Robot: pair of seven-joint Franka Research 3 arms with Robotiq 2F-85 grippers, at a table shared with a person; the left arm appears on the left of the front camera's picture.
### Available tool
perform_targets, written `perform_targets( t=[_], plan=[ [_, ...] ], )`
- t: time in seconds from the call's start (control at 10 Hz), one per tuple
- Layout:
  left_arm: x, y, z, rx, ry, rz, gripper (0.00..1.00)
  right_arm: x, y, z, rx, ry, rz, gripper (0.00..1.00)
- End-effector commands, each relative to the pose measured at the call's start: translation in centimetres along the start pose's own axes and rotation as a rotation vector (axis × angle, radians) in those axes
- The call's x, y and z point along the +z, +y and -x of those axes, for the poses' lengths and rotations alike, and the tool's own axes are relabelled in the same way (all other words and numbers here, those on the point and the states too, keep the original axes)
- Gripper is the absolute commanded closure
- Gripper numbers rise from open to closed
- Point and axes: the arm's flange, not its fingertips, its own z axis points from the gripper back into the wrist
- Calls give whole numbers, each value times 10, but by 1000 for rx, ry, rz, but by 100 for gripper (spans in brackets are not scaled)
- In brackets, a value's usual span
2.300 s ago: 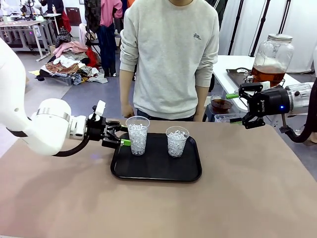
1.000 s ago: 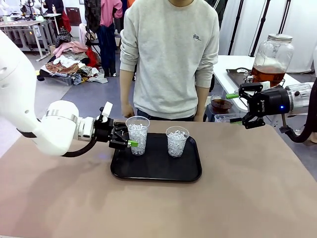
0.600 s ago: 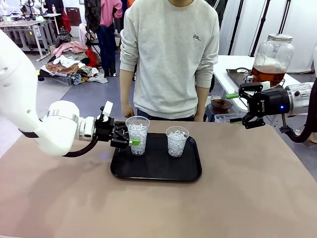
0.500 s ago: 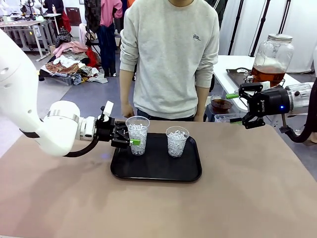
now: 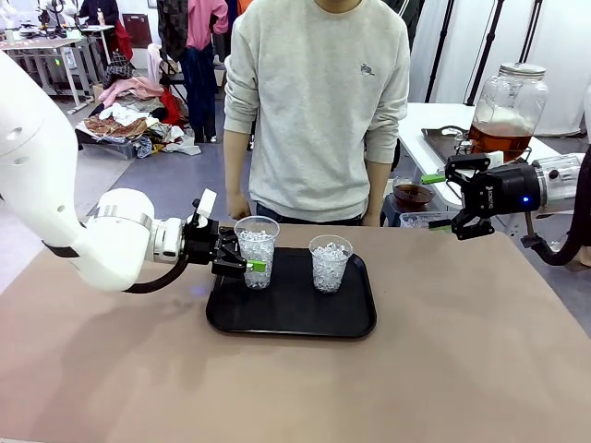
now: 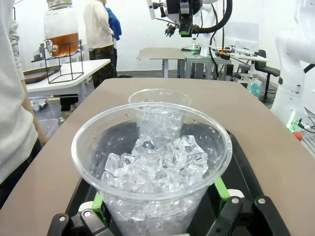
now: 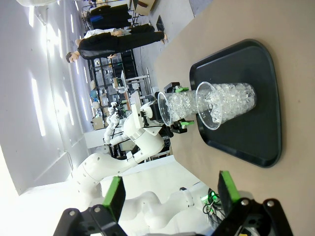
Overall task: Pour the drink into the iced cup.
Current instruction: Pick up the iced cup indicated by the human and present it to them.
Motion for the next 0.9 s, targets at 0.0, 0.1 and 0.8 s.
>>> perform_targets(
  t=[0.0,0.1,0.8],
  plan=[
    [-2,2,0,-5,-23,0,39,0,1,0,2,-2,0,0],
    [-3,2,0,-3,-24,1,39,0,1,0,2,-2,0,0],
    [-9,18,-42,35,-17,-93,39,0,1,0,2,-2,0,0]
  ],
)
